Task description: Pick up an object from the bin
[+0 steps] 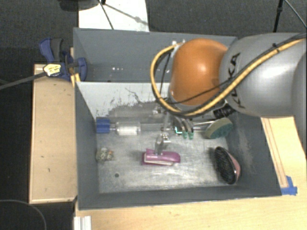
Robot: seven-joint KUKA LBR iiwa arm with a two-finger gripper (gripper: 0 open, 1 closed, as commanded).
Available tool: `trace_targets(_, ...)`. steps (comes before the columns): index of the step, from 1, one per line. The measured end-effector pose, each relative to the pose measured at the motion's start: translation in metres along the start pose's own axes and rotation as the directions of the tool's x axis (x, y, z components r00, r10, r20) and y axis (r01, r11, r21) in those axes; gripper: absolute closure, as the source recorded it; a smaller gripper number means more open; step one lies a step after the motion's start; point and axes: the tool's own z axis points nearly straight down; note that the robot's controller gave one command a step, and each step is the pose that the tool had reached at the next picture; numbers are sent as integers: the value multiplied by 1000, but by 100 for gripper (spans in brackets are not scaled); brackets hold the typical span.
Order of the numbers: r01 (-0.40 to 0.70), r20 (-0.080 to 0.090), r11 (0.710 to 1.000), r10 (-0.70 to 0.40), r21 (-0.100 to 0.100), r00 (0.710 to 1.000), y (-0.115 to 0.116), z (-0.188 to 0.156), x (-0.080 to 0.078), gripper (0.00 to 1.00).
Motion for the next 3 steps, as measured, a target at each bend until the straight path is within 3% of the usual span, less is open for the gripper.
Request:
trace_targets(1, 326, 13, 946, -326, 2, 945, -39, 121, 40, 0)
trace_targets(2, 320, 21, 947, -320, 2, 947, -38, 117, 37, 100)
trace_targets(3, 333, 14, 943, -333, 3, 943, -25, -19, 42, 100)
